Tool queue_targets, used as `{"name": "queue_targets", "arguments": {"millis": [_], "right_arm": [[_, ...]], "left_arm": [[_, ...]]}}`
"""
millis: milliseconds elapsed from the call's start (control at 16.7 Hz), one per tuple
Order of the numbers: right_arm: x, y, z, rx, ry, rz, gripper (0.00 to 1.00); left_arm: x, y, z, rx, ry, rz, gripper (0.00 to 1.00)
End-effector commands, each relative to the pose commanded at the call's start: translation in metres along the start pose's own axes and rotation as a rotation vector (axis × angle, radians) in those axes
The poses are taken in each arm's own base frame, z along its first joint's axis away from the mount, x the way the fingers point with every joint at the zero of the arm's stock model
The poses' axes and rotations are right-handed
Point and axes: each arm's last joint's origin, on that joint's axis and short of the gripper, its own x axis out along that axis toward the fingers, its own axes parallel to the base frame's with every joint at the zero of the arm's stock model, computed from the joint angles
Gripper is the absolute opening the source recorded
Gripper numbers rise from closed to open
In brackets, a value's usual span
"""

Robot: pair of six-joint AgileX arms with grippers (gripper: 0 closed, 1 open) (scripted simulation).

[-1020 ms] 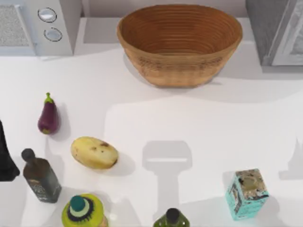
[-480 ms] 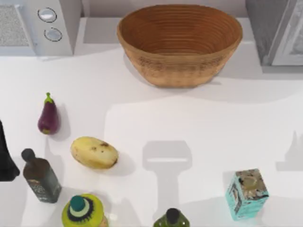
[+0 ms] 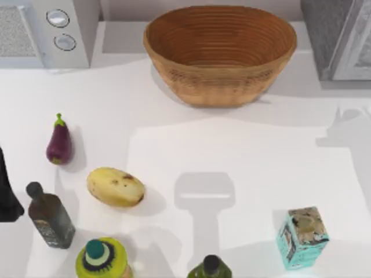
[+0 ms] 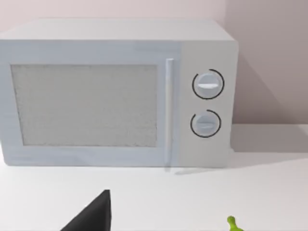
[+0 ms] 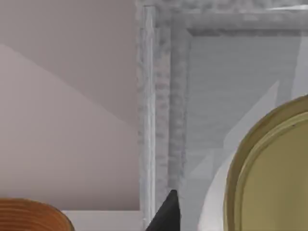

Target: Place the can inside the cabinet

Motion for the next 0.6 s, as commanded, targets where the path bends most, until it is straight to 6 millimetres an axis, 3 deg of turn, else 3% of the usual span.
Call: {"name": "queue_targets", "arguments": {"millis": [300, 420, 600], "right_arm": [[0.048, 0.016, 0.095, 0.002, -0.027, 0.001, 0.0], [0.067, 0.022, 0.12, 0.004, -0.035, 0.002, 0.0], [0.09, 0.031, 0.142, 0.005, -0.039, 0.003, 0.0]], "left_arm": [[0.0, 0.0, 0.0, 0.0, 0.0, 0.0, 1.0], [0.0, 0.0, 0.0, 0.0, 0.0, 0.0, 1.0], [0.0, 0.0, 0.0, 0.0, 0.0, 0.0, 1.0]]}}
